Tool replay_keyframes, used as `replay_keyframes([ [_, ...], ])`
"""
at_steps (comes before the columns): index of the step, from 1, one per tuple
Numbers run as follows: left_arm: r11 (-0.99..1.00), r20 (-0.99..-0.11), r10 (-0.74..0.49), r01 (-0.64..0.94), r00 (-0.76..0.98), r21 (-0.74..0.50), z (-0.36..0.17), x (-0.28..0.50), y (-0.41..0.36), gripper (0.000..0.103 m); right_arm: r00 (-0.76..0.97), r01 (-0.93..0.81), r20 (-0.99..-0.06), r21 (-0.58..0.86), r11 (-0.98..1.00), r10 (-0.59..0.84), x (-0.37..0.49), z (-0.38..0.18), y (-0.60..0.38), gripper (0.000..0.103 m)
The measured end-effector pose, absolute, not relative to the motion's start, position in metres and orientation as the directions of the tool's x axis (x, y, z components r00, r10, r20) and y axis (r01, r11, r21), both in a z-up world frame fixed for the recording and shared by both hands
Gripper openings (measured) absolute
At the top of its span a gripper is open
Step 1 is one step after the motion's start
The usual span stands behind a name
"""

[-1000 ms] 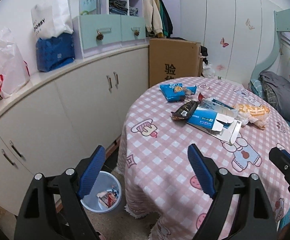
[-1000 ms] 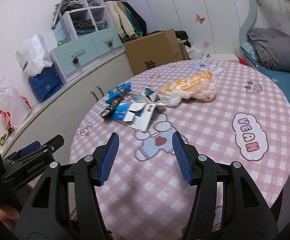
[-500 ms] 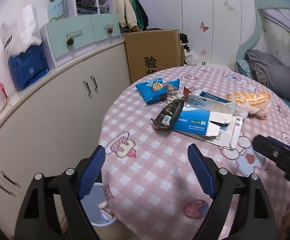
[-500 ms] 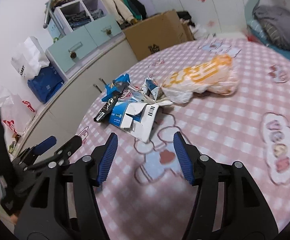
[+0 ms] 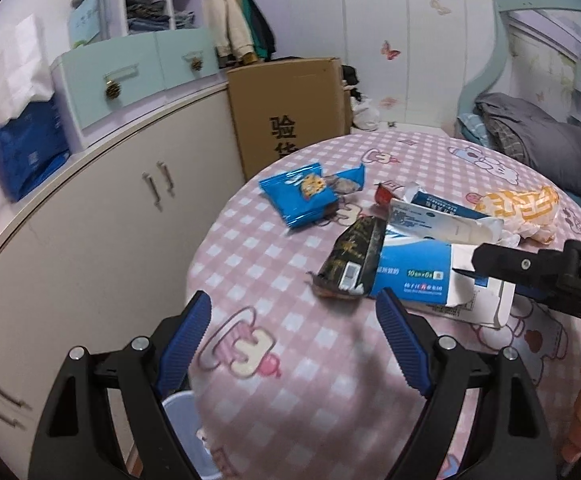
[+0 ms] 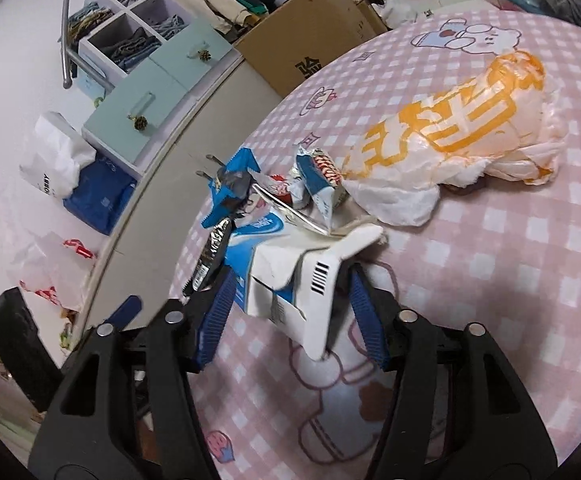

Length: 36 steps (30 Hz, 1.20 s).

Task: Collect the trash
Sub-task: 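Grasp the blue-and-white box with the right gripper while the left grasps the black wrapper, then carry the box and black wrapper over the wastebasket and release both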

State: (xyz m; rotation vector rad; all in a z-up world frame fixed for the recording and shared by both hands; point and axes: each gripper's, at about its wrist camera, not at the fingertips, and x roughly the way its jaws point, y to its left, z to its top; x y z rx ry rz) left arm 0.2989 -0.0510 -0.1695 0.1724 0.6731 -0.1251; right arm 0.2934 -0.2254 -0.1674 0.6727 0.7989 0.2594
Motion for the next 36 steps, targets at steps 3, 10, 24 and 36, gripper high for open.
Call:
replay_keyframes([
  [3, 0.975, -0.636, -0.075, 0.189, 0.768, 0.114, -0.173, 0.311, -0.056, 0.083, 0.677, 0.029, -0.570, 0.652, 0.757, 0.465, 0.296, -0.171, -0.224, 0.033],
  [10, 0.971, -0.670, -0.124, 0.229, 0.732, 0.071, -0.176, 0.332, -0.063, 0.075, 0.681, 0.023, -0.559, 0.662, 0.749, 0.473, 0.296, -0.174, -0.226, 0.033],
  [24, 0.969, -0.695, -0.196, 0.245, 0.692, -0.029, -0.177, 0.314, -0.050, 0.023, 0.735, -0.062, -0.543, 0.542, 0.838, 0.406, 0.277, -0.139, -0.195, 0.011],
  [36, 0.977, -0.618, -0.215, 0.159, 0.756, -0.146, -0.142, 0.244, 0.021, 0.023, 0.778, -0.163, -0.484, 0.460, 0.873, 0.401, 0.230, -0.088, -0.147, 0.006],
])
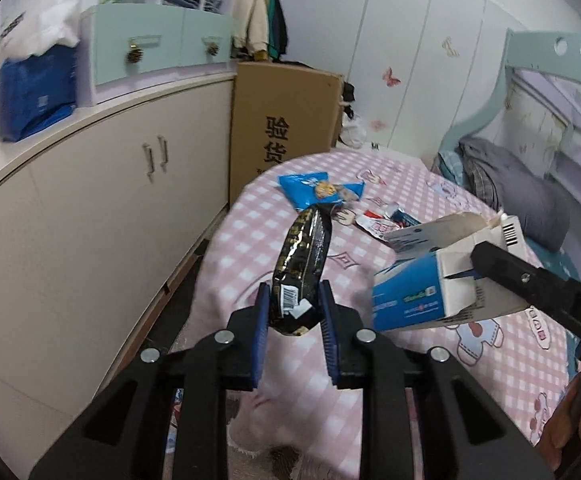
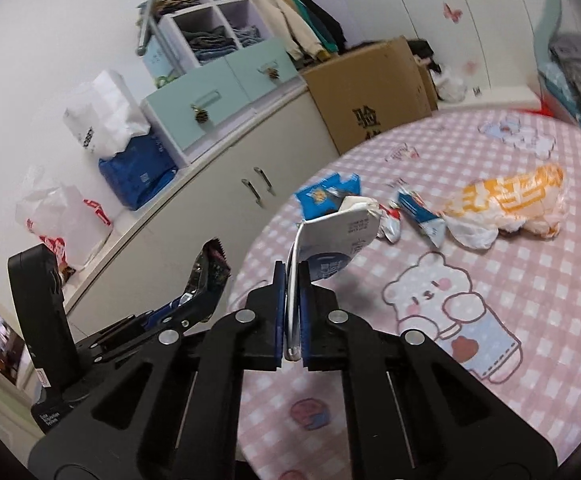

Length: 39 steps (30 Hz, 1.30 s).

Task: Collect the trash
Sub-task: 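Carry the box and black wrapper over the wastebasket and release both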

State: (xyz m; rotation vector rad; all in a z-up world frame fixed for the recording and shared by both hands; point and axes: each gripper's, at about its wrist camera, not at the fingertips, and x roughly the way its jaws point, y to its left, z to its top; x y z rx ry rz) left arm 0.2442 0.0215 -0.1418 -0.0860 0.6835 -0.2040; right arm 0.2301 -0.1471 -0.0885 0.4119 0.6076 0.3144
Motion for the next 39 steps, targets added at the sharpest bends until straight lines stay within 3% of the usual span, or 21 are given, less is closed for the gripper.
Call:
replay_keyframes([
  [8, 0.976, -0.587, -0.177, 0.063, 0.790, -0.209, -0.133, 0.211, 0.082, 0.023, 0.770, -0.276, -0.443, 0.417, 0.866, 0.459, 0.212, -0.059, -0.090, 0.006],
  [13, 0.973, -0.601, -0.113, -0.035, 0.791, -0.230, -0.144, 0.198, 0.125, 0.023, 0.709, -0.363, -0.474, 0.390, 0.846, 0.522, 0.218, -0.067, -0.036, 0.006],
  [26, 0.924, -0.761, 0.055, -0.322, 0.646, -0.206, -0.237, 0.205, 0.230, 0.023, 0.491, -0.462, -0.673, 0.337, 0.820, 0.553, 0.264, -0.169, 0.102, 0.006],
  [31, 0.900, -0.799, 0.091, -0.392, 0.595, -0.189, -0.264, 0.212, 0.260, 0.023, 0.430, -0.479, -0.710, 0.344, 0.808, 0.558, 0.278, -0.205, 0.138, 0.007],
  [35, 0.878, -0.824, 0.106, -0.442, 0.556, -0.185, -0.281, 0.218, 0.281, 0.023, 0.404, -0.465, -0.697, 0.401, 0.789, 0.592, 0.297, -0.226, 0.157, 0.017],
  [39, 0.870, -0.837, 0.107, -0.458, 0.537, -0.184, -0.289, 0.221, 0.287, 0.024, 0.382, -0.448, -0.718, 0.407, 0.796, 0.583, 0.306, -0.244, 0.169, 0.049],
])
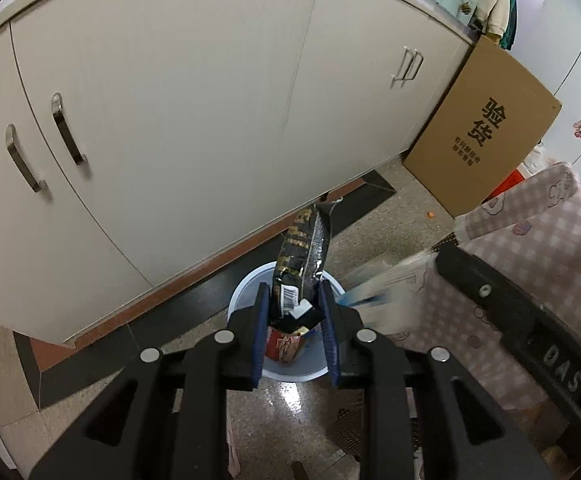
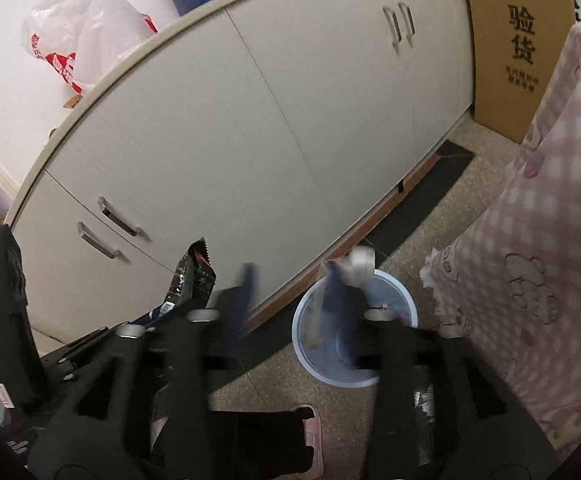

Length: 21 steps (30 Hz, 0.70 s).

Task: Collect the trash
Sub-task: 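Carry the box and black wrapper over the wastebasket and release both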

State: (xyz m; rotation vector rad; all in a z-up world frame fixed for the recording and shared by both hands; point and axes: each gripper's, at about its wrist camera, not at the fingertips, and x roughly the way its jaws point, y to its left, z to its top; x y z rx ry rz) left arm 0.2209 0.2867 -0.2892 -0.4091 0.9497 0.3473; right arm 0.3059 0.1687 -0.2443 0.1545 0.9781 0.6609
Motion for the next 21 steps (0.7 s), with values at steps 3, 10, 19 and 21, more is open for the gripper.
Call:
replay_keyframes([
  [3, 0.871, -0.841, 0.102, -0.456, 0.532, -0.182, -0.294, 0.222, 0.284, 0.024, 0.375, -0.434, -0.730, 0.406, 0.804, 0.571, 0.305, -0.252, 0.170, 0.049],
  [10, 0.877, -0.851, 0.090, -0.446, 0.518, -0.178, -0.303, 0.226, 0.279, 0.024, 0.428, -0.434, -0.743, 0.331, 0.838, 0.515, 0.295, -0.247, 0.159, 0.050],
  [19, 0.888, -0.856, 0.087, -0.429, 0.510, -0.166, -0.306, 0.234, 0.273, 0.025, 0.530, -0.430, -0.726, 0.216, 0.876, 0.439, 0.285, -0.235, 0.149, 0.051],
  [21, 0.891, -0.856, 0.084, -0.423, 0.509, -0.164, -0.307, 0.237, 0.272, 0.025, 0.558, -0.425, -0.713, 0.192, 0.885, 0.423, 0.282, -0.232, 0.146, 0.051],
])
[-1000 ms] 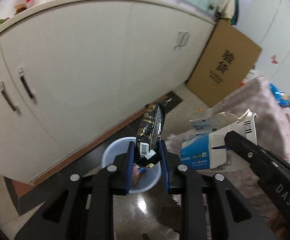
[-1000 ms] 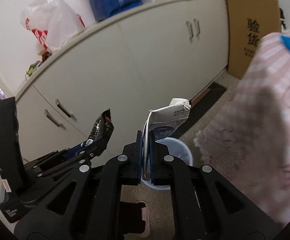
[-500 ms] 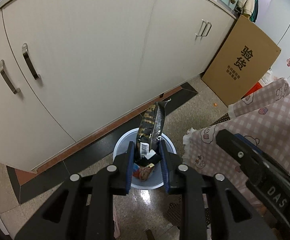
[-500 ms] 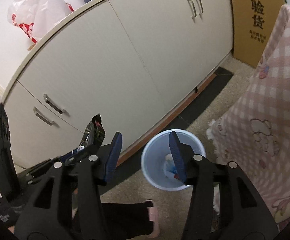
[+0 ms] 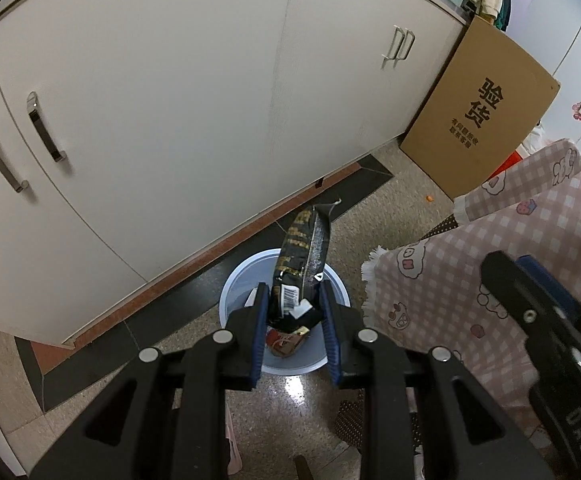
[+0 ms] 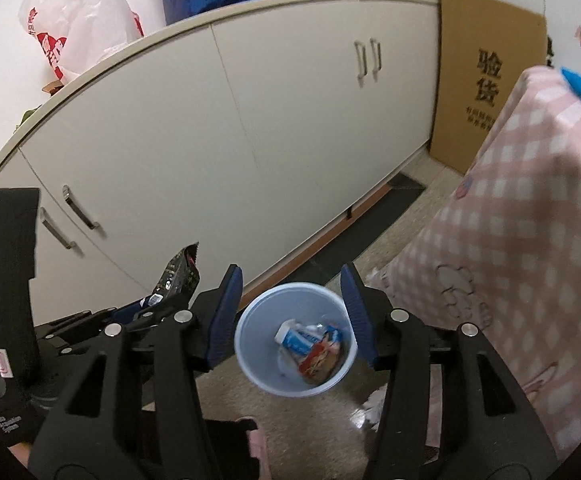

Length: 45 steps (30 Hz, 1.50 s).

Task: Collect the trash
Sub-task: 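Carry the box and black wrapper over the wastebasket and release both, then move both open grippers back toward the table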

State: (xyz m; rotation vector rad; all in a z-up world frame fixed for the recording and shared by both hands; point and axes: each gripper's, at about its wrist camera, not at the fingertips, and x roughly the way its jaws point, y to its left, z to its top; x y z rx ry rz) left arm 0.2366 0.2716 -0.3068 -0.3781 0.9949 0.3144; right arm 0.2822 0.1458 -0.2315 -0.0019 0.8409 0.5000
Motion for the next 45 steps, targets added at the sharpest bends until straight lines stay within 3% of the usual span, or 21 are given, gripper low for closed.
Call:
replay_keyframes([
  [4, 0.897, -0.855, 0.082, -0.412, 0.512, -0.160, -0.304, 0.243, 0.266, 0.026, 0.620, -0.404, -0.677, 0.159, 0.901, 0.398, 0.277, -0.224, 0.139, 0.051],
  [6, 0.897, -0.850, 0.078, -0.409, 0.522, -0.169, -0.300, 0.245, 0.264, 0.031, 0.640, -0.390, -0.660, 0.163, 0.906, 0.394, 0.276, -0.220, 0.134, 0.051],
  [8, 0.897, -0.838, 0.078, -0.406, 0.541, -0.178, -0.294, 0.246, 0.263, 0.050, 0.657, -0.376, -0.641, 0.177, 0.909, 0.396, 0.276, -0.215, 0.127, 0.051],
  [9, 0.897, -0.833, 0.086, -0.406, 0.546, -0.174, -0.292, 0.245, 0.262, 0.066, 0.665, -0.372, -0.634, 0.179, 0.911, 0.396, 0.276, -0.213, 0.124, 0.052],
  [10, 0.897, -0.825, 0.106, -0.412, 0.555, -0.162, -0.289, 0.245, 0.261, 0.070, 0.668, -0.368, -0.629, 0.183, 0.911, 0.397, 0.276, -0.211, 0.121, 0.052],
  [26, 0.872, -0.683, 0.321, -0.486, 0.656, -0.056, -0.197, 0.194, 0.228, 0.072, 0.662, -0.394, -0.579, 0.271, 0.878, 0.475, 0.245, -0.169, 0.090, 0.052],
  [35, 0.905, -0.571, 0.290, -0.414, 0.768, -0.098, -0.139, 0.166, 0.173, 0.075, 0.721, -0.392, -0.490, 0.295, 0.872, 0.490, 0.206, -0.118, 0.036, 0.054],
  [45, 0.959, -0.518, 0.196, -0.274, 0.833, -0.077, -0.110, 0.156, 0.091, 0.077, 0.805, -0.300, -0.426, 0.310, 0.902, 0.414, 0.172, -0.089, -0.045, 0.056],
])
